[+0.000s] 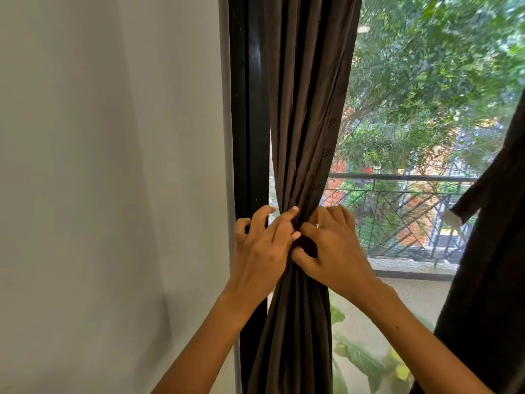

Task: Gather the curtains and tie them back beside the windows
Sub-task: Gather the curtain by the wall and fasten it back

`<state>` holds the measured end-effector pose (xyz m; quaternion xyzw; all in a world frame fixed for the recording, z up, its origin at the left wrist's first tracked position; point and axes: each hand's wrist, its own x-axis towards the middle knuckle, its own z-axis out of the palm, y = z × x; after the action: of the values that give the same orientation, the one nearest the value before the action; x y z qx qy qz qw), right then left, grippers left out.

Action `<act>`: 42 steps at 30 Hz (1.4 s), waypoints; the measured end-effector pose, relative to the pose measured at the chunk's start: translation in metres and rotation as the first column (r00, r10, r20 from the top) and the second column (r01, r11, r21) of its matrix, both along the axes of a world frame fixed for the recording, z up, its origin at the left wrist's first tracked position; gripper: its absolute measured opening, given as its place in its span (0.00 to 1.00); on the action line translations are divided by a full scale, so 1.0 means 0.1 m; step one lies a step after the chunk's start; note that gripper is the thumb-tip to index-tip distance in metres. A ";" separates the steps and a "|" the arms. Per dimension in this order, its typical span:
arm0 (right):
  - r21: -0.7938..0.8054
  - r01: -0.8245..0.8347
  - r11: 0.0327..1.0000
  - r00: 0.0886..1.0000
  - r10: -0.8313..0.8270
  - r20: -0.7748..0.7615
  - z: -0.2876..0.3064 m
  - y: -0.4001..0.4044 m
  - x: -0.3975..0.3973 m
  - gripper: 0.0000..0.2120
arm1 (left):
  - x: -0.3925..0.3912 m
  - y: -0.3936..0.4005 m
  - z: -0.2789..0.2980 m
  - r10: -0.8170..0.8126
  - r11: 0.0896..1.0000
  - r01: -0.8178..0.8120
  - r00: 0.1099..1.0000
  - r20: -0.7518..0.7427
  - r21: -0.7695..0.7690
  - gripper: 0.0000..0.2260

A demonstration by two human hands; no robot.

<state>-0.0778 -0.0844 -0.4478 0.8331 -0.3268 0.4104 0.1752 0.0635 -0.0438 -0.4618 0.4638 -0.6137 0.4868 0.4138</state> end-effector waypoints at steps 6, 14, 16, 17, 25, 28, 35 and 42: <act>0.220 -0.279 0.935 0.960 0.272 0.061 0.05 -0.02 -0.06 0.14 | -0.04 0.05 -0.01 0.003 0.996 0.009 0.990 -0.144 0.085 0.14; 0.228 -0.406 0.885 0.912 0.377 0.162 0.05 -0.05 -0.04 0.10 | -0.06 0.07 0.00 -0.056 0.991 0.080 0.977 -0.207 0.109 0.14; 0.221 -0.423 0.879 0.902 0.387 0.189 0.02 -0.06 -0.06 0.07 | -0.01 0.06 -0.01 -0.046 0.990 0.077 0.970 -0.239 0.122 0.14; 0.197 -0.416 0.888 0.903 0.378 0.204 -0.01 -0.07 -0.06 0.06 | 0.00 0.05 -0.02 -0.040 0.989 0.073 0.968 -0.246 0.129 0.14; -0.080 -0.211 0.974 0.908 0.226 0.354 -0.20 -0.04 -0.03 0.13 | -0.01 0.05 -0.04 -0.086 0.988 0.115 0.966 -0.244 0.105 0.14; -0.073 -0.257 0.964 0.880 0.265 0.393 -0.16 -0.05 -0.08 0.04 | 0.02 0.04 -0.09 -0.108 0.993 0.115 0.977 -0.187 0.031 0.09; 0.067 -0.329 0.942 0.867 0.273 0.418 -0.11 -0.08 -0.18 0.07 | 0.20 0.01 -0.08 0.014 0.999 -0.017 0.995 -0.095 -0.035 0.09; 0.164 -0.399 0.902 0.833 0.282 0.476 -0.05 -0.13 -0.37 0.08 | 0.37 -0.05 -0.08 0.073 0.997 -0.073 0.997 -0.020 -0.034 0.09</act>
<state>-0.1146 -0.0978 -0.4528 0.7784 -0.2533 0.5674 -0.0891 0.1006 -0.0485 -0.4701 0.4833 -0.5840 0.5077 0.4093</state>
